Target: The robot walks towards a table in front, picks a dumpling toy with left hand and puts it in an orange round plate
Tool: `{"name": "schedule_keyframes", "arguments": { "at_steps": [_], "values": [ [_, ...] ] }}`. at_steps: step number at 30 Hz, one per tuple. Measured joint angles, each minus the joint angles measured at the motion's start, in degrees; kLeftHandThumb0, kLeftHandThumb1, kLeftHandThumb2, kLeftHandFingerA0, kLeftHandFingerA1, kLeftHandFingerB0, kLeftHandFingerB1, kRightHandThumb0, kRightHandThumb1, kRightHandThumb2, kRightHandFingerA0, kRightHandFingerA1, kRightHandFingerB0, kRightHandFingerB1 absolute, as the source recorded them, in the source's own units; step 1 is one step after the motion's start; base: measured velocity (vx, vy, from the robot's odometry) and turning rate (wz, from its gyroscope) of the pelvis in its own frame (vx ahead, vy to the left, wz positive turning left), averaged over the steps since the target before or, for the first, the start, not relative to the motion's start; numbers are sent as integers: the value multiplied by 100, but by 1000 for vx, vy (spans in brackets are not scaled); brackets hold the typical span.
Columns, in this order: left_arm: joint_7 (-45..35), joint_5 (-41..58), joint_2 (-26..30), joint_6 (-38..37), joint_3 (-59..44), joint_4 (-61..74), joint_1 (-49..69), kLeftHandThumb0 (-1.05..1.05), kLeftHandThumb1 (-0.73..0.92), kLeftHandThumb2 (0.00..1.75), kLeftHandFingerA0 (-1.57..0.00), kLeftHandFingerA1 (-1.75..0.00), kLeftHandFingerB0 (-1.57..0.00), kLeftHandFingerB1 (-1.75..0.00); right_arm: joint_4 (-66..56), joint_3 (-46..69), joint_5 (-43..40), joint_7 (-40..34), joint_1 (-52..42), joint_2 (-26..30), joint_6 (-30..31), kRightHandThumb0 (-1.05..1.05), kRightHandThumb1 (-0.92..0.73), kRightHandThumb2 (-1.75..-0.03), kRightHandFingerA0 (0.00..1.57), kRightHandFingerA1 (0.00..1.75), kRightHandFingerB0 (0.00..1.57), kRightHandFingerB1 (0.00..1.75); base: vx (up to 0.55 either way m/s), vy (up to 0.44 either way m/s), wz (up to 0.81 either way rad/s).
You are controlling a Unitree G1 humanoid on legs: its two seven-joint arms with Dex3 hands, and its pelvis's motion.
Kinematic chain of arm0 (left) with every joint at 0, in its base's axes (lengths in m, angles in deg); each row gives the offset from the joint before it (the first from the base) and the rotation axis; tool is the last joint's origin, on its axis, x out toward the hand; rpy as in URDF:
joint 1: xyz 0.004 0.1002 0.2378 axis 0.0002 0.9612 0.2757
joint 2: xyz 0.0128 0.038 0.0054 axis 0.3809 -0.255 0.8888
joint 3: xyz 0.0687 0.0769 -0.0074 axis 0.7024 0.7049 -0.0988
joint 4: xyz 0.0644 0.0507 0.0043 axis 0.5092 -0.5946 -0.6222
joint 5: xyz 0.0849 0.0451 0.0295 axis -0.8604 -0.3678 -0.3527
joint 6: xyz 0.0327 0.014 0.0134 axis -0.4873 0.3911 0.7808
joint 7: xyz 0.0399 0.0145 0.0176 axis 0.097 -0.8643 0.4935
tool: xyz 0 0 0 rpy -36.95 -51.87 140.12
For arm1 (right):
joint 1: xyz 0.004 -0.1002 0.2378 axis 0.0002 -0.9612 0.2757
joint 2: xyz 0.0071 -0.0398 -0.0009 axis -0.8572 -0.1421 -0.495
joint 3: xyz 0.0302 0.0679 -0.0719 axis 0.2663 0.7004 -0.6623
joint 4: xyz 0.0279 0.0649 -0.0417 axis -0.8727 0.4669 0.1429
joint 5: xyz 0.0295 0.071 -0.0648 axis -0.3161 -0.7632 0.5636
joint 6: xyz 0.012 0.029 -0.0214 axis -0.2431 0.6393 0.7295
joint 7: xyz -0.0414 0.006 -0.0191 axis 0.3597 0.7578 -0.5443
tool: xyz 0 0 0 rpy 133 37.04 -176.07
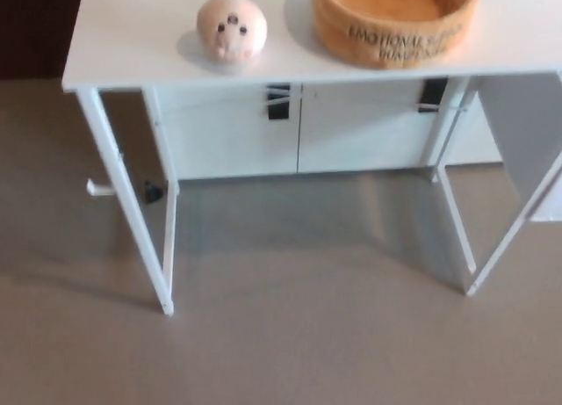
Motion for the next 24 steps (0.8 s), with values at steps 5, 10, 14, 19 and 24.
{"name": "schedule_keyframes", "arguments": {
  "at_steps": [5,10,14,19,24],
  "values": [
    [20,-9,-1,-5,18,-24,54,-35,51,56,-51,-46,-29,-32,22,-4,-1,12,-22,-9,8,-29,-65,-59,65,50,48,39,330,21,12],
    [40,-14,-18,-8,34,-39,104,-35,51,55,-50,-49,-29,-32,16,-42,14,26,1,-50,20,-31,-64,-59,65,48,48,38,366,-146,26],
    [54,-20,-44,-46,67,-7,74,-33,53,56,-50,-47,-30,-33,-37,-38,9,18,78,-3,13,-29,-65,-59,66,50,48,39,322,-168,12],
    [54,-18,-46,-46,67,-6,149,-34,53,56,-49,-45,-30,-33,-10,-38,7,19,90,-3,22,-30,-67,-59,64,48,48,38,146,-78,-5],
    [58,-19,-46,-53,79,4,188,-34,52,56,-47,-43,-29,-32,40,-101,44,19,68,-6,43,-31,-66,-59,65,48,48,38,166,55,-5]
  ]
}}
